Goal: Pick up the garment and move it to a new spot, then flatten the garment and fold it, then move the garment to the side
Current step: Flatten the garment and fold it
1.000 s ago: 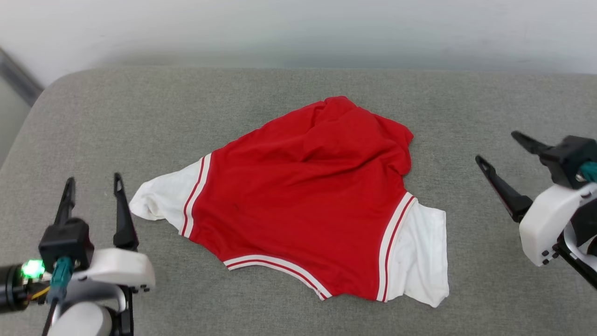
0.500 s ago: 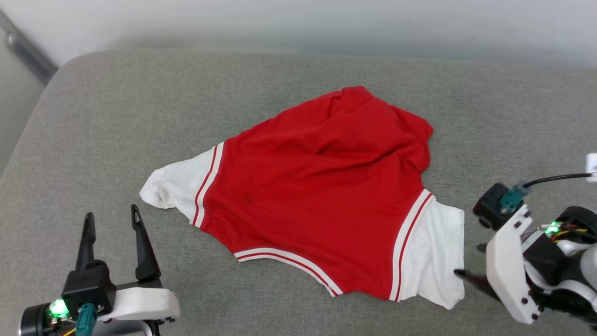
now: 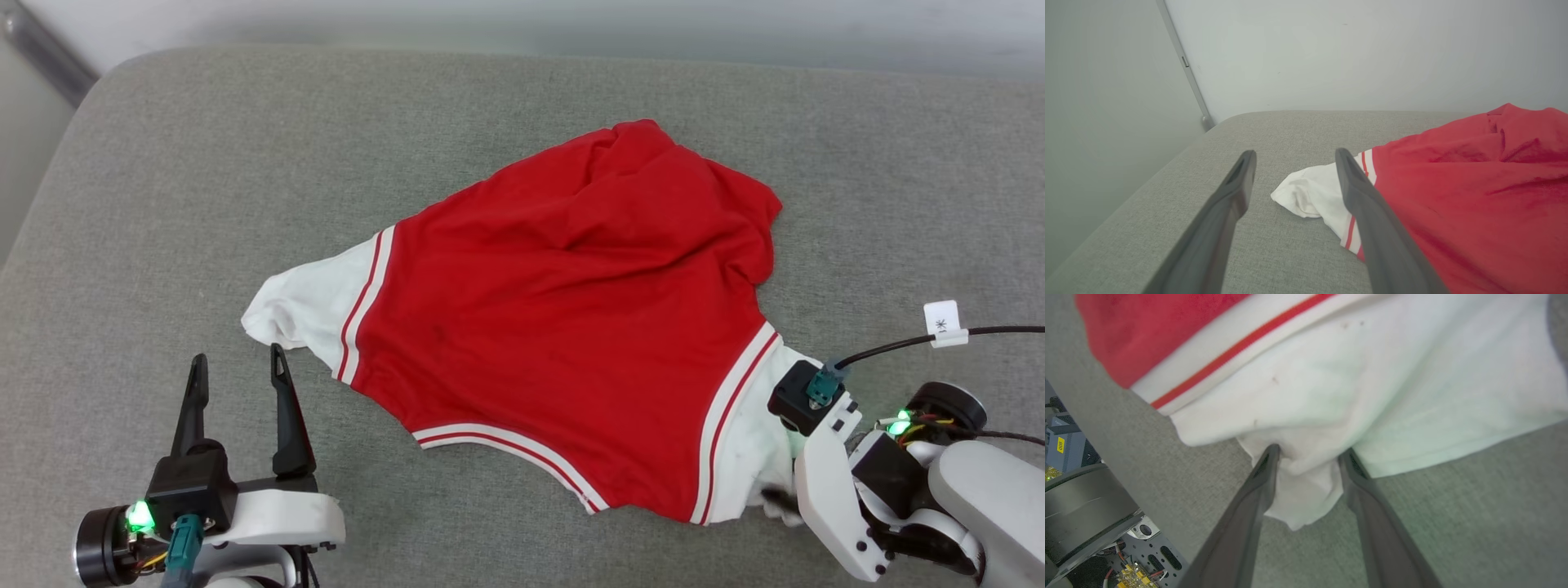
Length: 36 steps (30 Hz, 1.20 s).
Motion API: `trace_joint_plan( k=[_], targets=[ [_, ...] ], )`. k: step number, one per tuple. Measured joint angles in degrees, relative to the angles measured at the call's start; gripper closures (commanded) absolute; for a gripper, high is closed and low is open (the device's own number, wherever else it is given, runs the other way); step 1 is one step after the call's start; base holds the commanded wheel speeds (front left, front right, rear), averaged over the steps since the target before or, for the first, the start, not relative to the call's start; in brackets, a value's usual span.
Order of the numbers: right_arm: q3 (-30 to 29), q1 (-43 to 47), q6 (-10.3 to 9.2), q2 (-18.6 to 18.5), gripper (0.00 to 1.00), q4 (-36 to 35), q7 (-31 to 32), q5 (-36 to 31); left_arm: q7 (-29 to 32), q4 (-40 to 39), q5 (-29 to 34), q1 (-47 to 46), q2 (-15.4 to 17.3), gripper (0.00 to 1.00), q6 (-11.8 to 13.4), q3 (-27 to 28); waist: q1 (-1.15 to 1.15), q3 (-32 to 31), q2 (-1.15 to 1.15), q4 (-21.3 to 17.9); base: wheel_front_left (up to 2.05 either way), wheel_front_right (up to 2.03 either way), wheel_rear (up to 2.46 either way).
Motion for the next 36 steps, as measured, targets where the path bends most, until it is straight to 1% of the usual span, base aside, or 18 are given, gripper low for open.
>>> trace_joint_plan(
  k=[3, 6, 7, 10, 14, 15, 16, 18, 21, 25, 29, 30, 31, 32, 33, 36],
  targets=[
    [2.21, -1.90, 0.00, -0.53, 1.00, 0.71, -4.91, -1.01, 0.00, 0.56, 0.98, 0.09, -0.82, 0.00, -0.98, 1.24, 0.01, -0.57, 0.00, -0.69, 0.00, 0.00, 0.00],
    [1.69, -2.94, 0.02, -1.30, 1.00, 1.13, -8.88, -0.12, 0.00, 1.00, 1.85, 1.14, -1.51, 0.00, -1.65, 2.60, 0.02, -1.65, 0.00, -1.72, 0.00, 0.00, 0.00],
    [0.97, -3.61, 0.00, -2.29, 1.00, 1.20, -9.70, 0.04, 0.00, 1.11, 1.99, 1.44, -1.62, 0.00, -2.00, 3.07, 0.02, -2.12, 0.00, -2.12, 0.00, 0.00, 0.00],
    [-1.49, -5.41, -0.03, -7.14, 1.00, 0.99, -10.90, 0.65, 0.00, 1.40, 2.75, 2.14, -2.14, 0.00, -2.92, 3.79, 0.02, -3.53, 0.00, -3.11, 0.00, 0.00, 0.00],
    [-5.05, -4.61, -0.02, -12.16, 1.00, 0.82, -10.79, 4.10, 0.00, 1.42, 3.32, 2.91, -2.89, 0.00, -3.79, 4.77, 0.02, -4.73, 0.00, -4.20, 0.00, 0.00, 0.00],
    [-8.49, -3.21, -0.02, -15.07, 1.00, 2.82, -9.72, 6.47, 0.00, 1.63, 3.78, 3.10, -3.26, 0.00, -4.48, 5.26, 0.02, -4.63, 0.00, -4.54, 0.00, 0.00, 0.00],
    [-9.60, -2.51, -0.03, -15.41, 1.00, 4.15, -9.31, 7.35, 0.00, 1.71, 3.91, 3.09, -3.38, 0.00, -4.59, 5.31, 0.02, -4.42, 0.00, -4.56, 0.00, 0.00, 0.00],
    [-10.93, -1.04, -0.03, -15.45, 1.00, 6.66, -8.44, 8.64, 0.00, 1.86, 4.26, 3.07, -3.57, 0.00, -5.09, 5.42, 0.02, -3.93, 0.00, -4.45, 0.00, 0.00, 0.00],
    [-12.17, 0.96, -0.02, -14.64, 1.00, 10.95, -7.75, 8.79, 0.00, 2.23, 4.72, 2.80, -3.82, 0.00, -5.80, 5.61, 0.02, -3.11, 0.00, -4.06, 0.00, 0.00, 0.00],
    [-13.01, 2.38, -0.03, -11.43, 1.00, 16.59, -8.06, 7.30, 0.00, 2.87, 5.28, 1.97, -4.13, 0.00, -6.48, 5.77, 0.02, -2.23, 0.00, -3.41, 0.00, 0.00, 0.00],
    [-13.93, 2.81, -0.03, -9.10, 1.00, 19.46, -9.93, 6.37, 0.00, 3.59, 5.81, 1.77, -4.13, 0.00, -7.00, 6.28, 0.02, -2.24, 0.00, -3.26, 0.00, 0.00, 0.00],
    [-14.18, 2.84, -0.03, -8.51, 0.80, 20.04, -10.82, 6.28, 0.00, 3.76, 5.81, 1.68, -4.02, 0.00, -7.02, 6.62, 0.02, -2.38, 0.00, -3.37, 0.00, 0.00, 0.00],
    [-14.59, 2.84, -0.03, -7.99, 0.01, 20.76, -11.69, 5.81, 0.00, 3.89, 5.95, 1.59, -3.80, 0.00, -7.31, 6.80, 0.02, -2.61, 0.00, -3.51, 0.00, 0.00, 0.00],
    [-15.37, 2.64, -0.03, -7.20, 0.00, 21.39, -14.51, 4.30, 0.00, 4.33, 6.37, 1.35, -3.04, 0.00, -8.14, 6.80, 0.02, -3.21, 0.00, -3.83, 0.00, 0.00, 0.00],
    [-15.52, 2.56, -0.03, -7.06, 0.00, 21.31, -16.07, 3.37, 0.00, 4.56, 6.41, 1.14, -2.74, 0.00, -8.57, 6.78, 0.02, -3.58, 0.00, -3.97, 0.00, 0.00, 0.00],
    [-17.73, 1.90, -0.03, -7.37, 0.00, 20.86, -22.65, 0.94, 0.00, 4.57, 7.21, -0.05, -1.10, 0.00, -10.04, 6.53, 0.02, -4.93, 0.00, -4.27, 0.00, 0.00, 0.00]
  ],
)
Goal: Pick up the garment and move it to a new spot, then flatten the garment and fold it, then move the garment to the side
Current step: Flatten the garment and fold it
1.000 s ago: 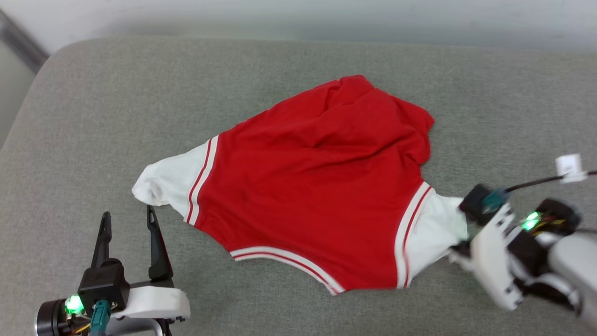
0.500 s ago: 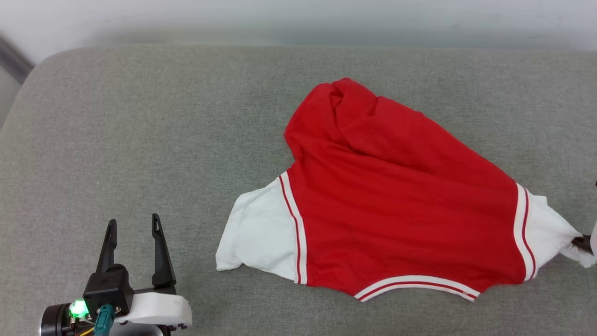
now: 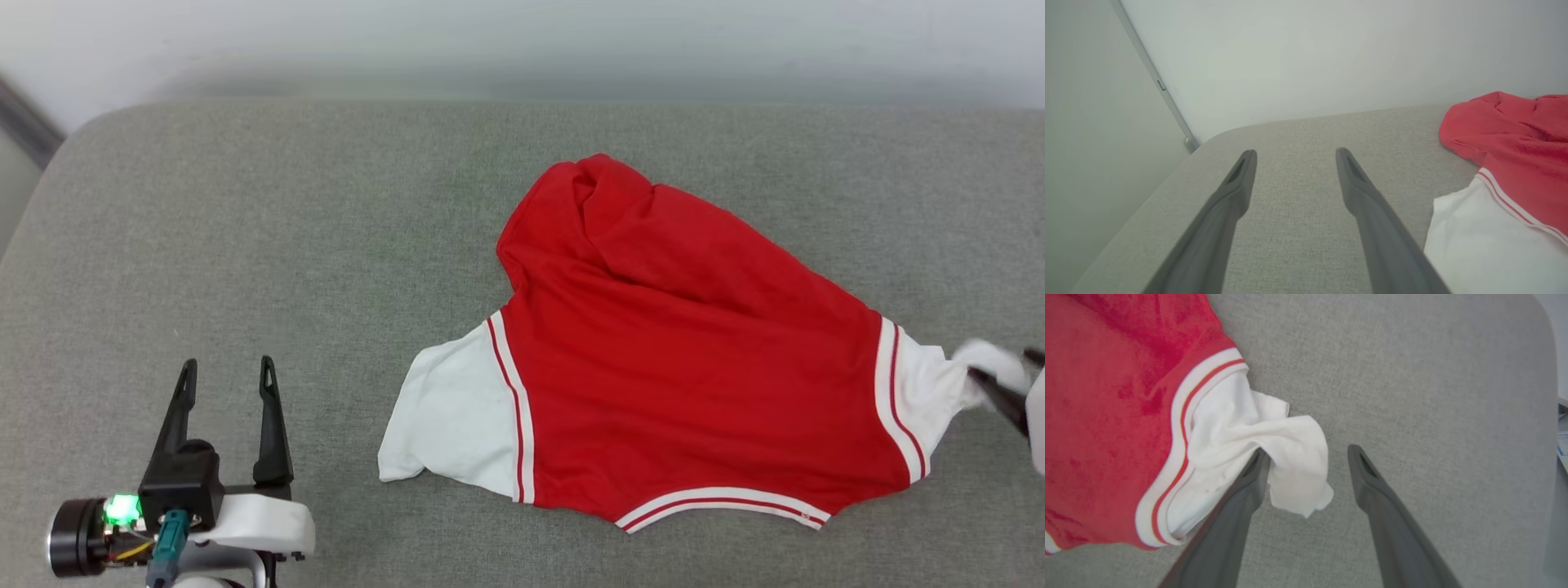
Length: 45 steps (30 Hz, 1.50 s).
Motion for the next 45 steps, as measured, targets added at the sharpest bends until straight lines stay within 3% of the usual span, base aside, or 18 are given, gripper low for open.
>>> trace_joint_plan(
  k=[2, 5, 8, 9, 14, 17, 21, 24, 29, 32, 38, 45],
  targets=[
    [-1.23, -0.04, 0.00, -0.01, 0.00, -0.22, -2.68, -0.51, 0.00, 0.01, 0.00, -0.46, 0.46, 0.00, -0.53, -0.09, 0.00, -0.45, 0.00, -0.08, 0.00, 0.00, 0.00],
    [-4.81, 0.08, 0.00, 0.13, 0.00, -0.97, -9.15, -2.48, 0.00, 0.55, -0.23, -2.21, 2.34, 0.00, -2.98, -0.63, 0.00, -1.61, 0.00, -0.28, 0.00, 0.00, 0.00],
    [-11.12, 1.21, 0.00, 1.96, 0.00, -3.57, -16.49, -5.70, 1.23, 1.54, 0.57, -5.99, 6.24, 0.00, -6.62, -2.05, 0.00, -2.53, 0.00, -0.51, 0.00, 0.00, 0.00],
    [-11.12, 1.21, 0.00, 1.96, 0.00, -3.57, -16.49, -5.70, 1.23, 1.54, 0.57, -5.99, 6.24, 0.00, -6.62, -2.05, 0.00, -2.53, 0.00, -0.51, 0.00, 0.00, 0.00],
    [-20.14, 4.87, 0.00, 5.97, 0.00, -7.32, -22.87, -12.69, 8.48, 0.87, -0.78, -11.01, 9.56, 0.00, -11.56, -4.80, 0.00, -2.87, 0.00, -0.63, 0.00, 0.00, 0.00],
    [-25.95, 8.31, 0.00, 9.89, 0.00, -10.68, -24.69, -17.20, 14.30, -0.29, -2.93, -14.18, 11.41, 0.00, -13.13, -7.53, 0.00, -2.93, 0.00, -0.59, 0.00, 0.00, 0.00],
    [-32.45, 13.54, 0.00, 15.52, 0.00, -16.08, -24.91, -22.78, 24.43, -1.35, -8.06, -17.58, 15.14, 0.00, -13.85, -13.68, 0.00, -2.85, 0.00, -0.73, 0.00, 0.00, 0.00],
    [-35.70, 16.84, 0.00, 18.79, 0.00, -20.13, -23.65, -25.88, 32.51, -3.90, -15.23, -20.14, 20.19, 0.00, -13.92, -20.78, 0.00, -2.70, 0.00, -1.01, 0.00, 0.00, 0.00],
    [-38.51, 20.26, 0.00, 22.29, 0.00, -24.71, -21.78, -28.29, 44.92, -8.29, -26.33, -25.84, 29.98, 0.00, -13.92, -31.20, 0.00, -2.28, 0.00, -1.51, 0.00, 0.00, 0.00],
    [-39.31, 21.30, 0.00, 23.30, 0.00, -26.65, -20.63, -28.98, 50.72, -10.07, -32.09, -29.14, 34.05, 0.00, -13.92, -37.12, 0.00, -1.89, 0.00, -1.87, 0.00, 0.00, 0.00],
    [-39.92, 21.57, 0.00, 24.18, 0.00, -28.63, -19.71, -29.84, 58.80, -11.34, -39.82, -35.52, 38.22, 0.00, -13.92, -47.96, 0.00, -0.48, 0.00, -2.69, 0.00, 0.00, 0.00],
    [-39.24, 20.64, 0.00, 24.24, 0.00, -28.25, -19.95, -29.45, 60.10, -7.68, -43.41, -40.40, 39.08, 0.00, -13.92, -58.83, 0.00, 1.97, 0.00, -3.94, 0.00, 0.00, 0.00]
  ],
)
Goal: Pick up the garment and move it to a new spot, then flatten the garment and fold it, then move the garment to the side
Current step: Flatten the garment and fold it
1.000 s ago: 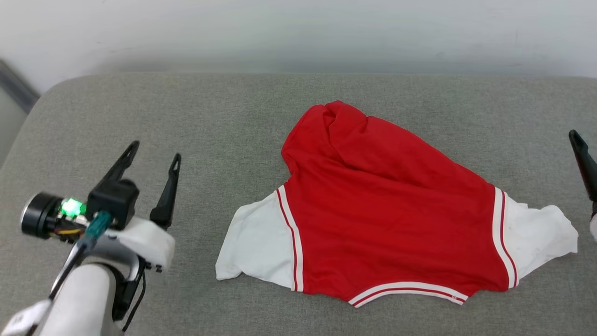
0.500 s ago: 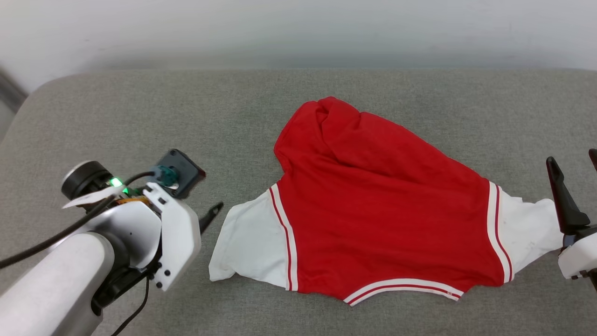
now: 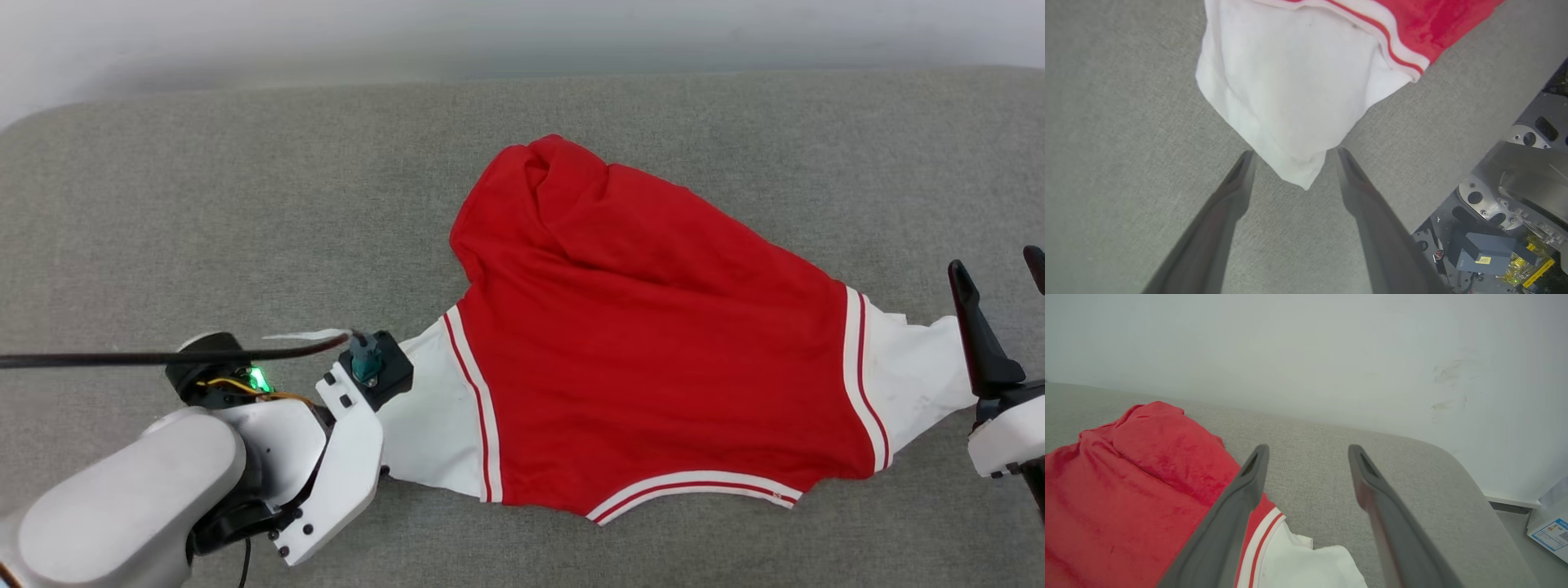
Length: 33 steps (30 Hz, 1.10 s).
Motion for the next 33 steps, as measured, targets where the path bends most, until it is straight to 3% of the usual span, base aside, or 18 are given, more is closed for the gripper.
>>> trace_joint_plan(
  k=[8, 15, 16, 17, 25, 30, 33],
  targets=[
    [0.93, -2.04, 0.00, 1.10, 0.00, 0.05, -0.47, -0.42, -2.42, 6.97, -2.15, -3.44, 0.49, 0.00, 0.00, -8.77, 0.00, 3.57, 0.00, -1.50, 0.00, 0.00, 0.00],
    [1.82, -3.41, 0.00, 1.10, 0.00, 1.68, -1.47, -0.30, -3.12, 10.38, -2.85, -5.81, 0.08, 0.00, -0.15, -12.51, -0.01, 5.91, 0.00, -2.29, 0.00, 0.00, 0.00],
    [1.88, -3.47, 0.00, 1.04, 0.00, 1.96, -1.51, -0.23, -3.24, 10.47, -2.77, -5.99, 0.00, 0.92, -0.15, -12.76, 0.00, 5.96, 0.00, -2.33, 0.00, 0.00, 0.00],
    [1.88, -3.52, 0.00, 0.96, 0.00, 2.25, -1.57, -0.19, -3.52, 10.48, -2.53, -6.21, -0.08, 1.00, -0.15, -12.98, -0.01, 5.92, 0.00, -2.33, 0.00, 0.00, 0.00],
    [1.18, -4.67, 0.00, -2.65, 0.00, 2.32, 0.02, 0.02, -8.43, 10.78, -2.38, -7.81, 0.52, 1.00, -0.09, -14.22, 0.00, 3.76, 0.00, -1.48, 0.00, 0.00, 0.00],
    [4.39, -6.14, 0.00, -11.66, 0.00, -0.16, 6.65, 1.38, -10.59, 9.66, -2.34, -8.86, 3.47, 1.00, 0.04, -13.34, 0.00, 2.51, 0.00, -0.57, 0.00, 0.00, 0.00],
    [8.33, -7.60, 0.00, -17.92, 0.00, -2.27, 14.12, 5.20, -11.78, 8.33, -1.68, -9.23, 4.80, 1.00, 0.90, -12.68, 0.00, 2.28, 0.00, -0.14, 0.00, 0.00, 0.00]
  ],
)
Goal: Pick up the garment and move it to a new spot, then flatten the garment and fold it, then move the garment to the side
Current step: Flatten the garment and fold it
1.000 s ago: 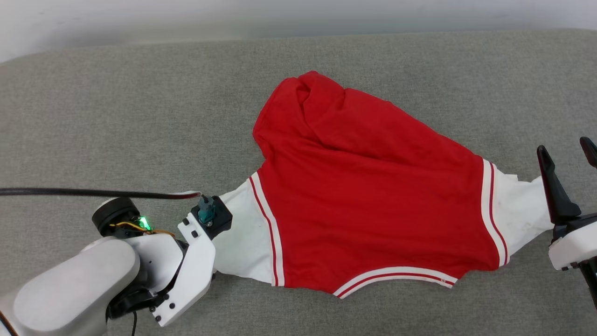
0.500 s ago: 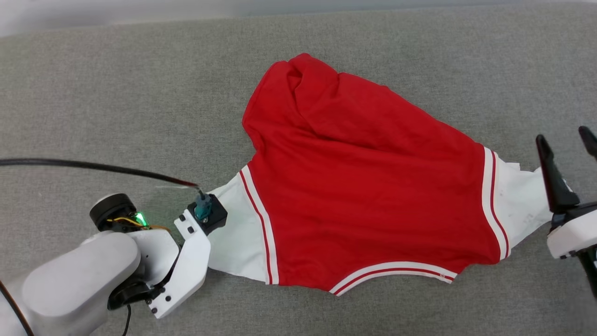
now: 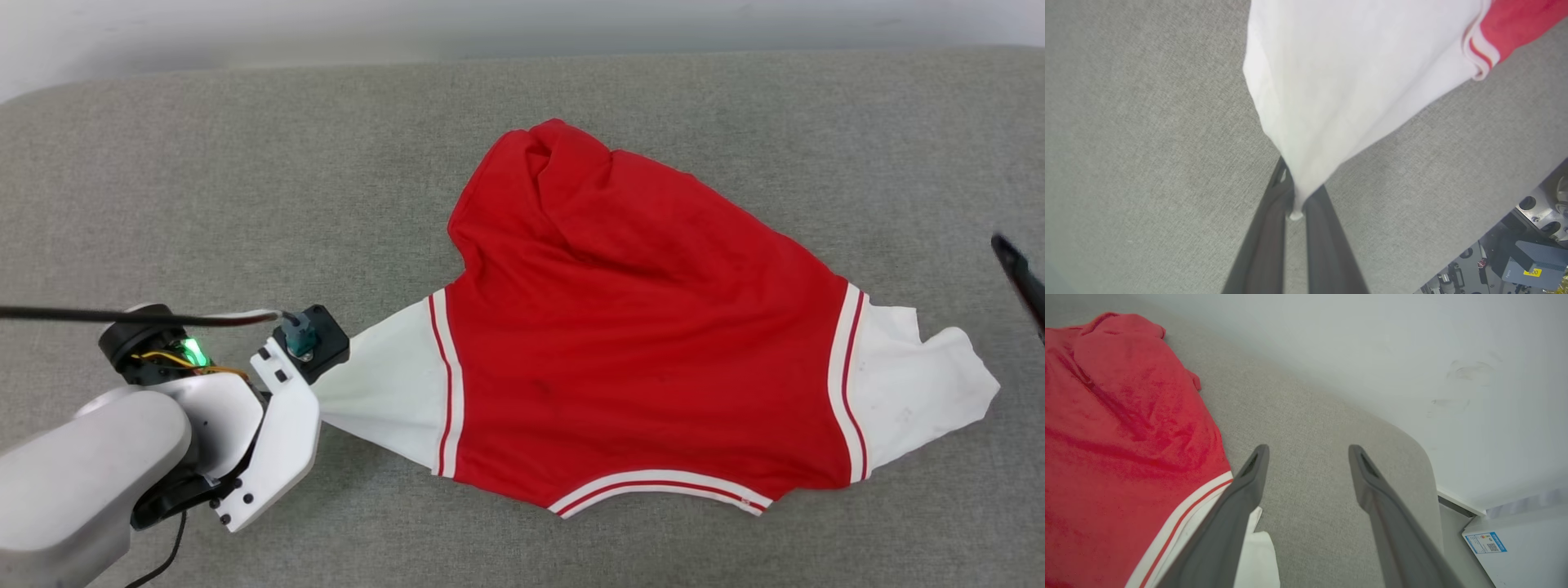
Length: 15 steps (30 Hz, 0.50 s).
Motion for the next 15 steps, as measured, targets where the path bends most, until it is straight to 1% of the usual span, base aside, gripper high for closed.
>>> trace_joint_plan(
  k=[2, 5, 8, 12, 15],
  targets=[
    [3.49, -0.55, 0.00, -4.32, 0.00, -1.03, 6.69, 4.31, -0.15, -1.02, 0.33, -0.02, 1.03, 1.00, 0.49, 0.15, 0.00, 0.16, 0.00, 0.18, 0.00, 0.00, 0.00],
    [8.50, -1.33, 0.01, -10.67, 0.00, -3.23, 18.40, 11.29, -0.24, -2.49, 0.85, -0.06, 1.38, 1.00, 1.03, 0.21, 0.00, 0.56, 0.00, 0.65, 0.00, 0.00, 0.00],
    [12.32, -2.61, 0.00, -16.18, 0.00, -4.27, 28.50, 16.27, -0.27, -3.64, 1.30, -0.09, 1.36, 1.00, 1.63, 0.25, 0.00, 1.29, 0.00, 1.14, 0.00, 0.00, 0.00],
    [16.50, -5.22, 0.00, -19.31, 0.00, -4.25, 36.43, 19.80, -0.77, -4.36, 2.02, -0.46, 1.07, 1.00, 1.96, 0.33, 0.00, 2.65, 0.00, 1.77, 0.00, 0.00, 0.00],
    [18.29, -7.17, 0.00, -19.19, 0.00, -1.40, 39.56, 22.50, -1.26, -4.44, 2.56, -1.37, 0.79, 1.00, 1.94, 0.51, 0.00, 3.89, 0.00, 2.23, 0.00, 0.00, 0.00]
  ],
)
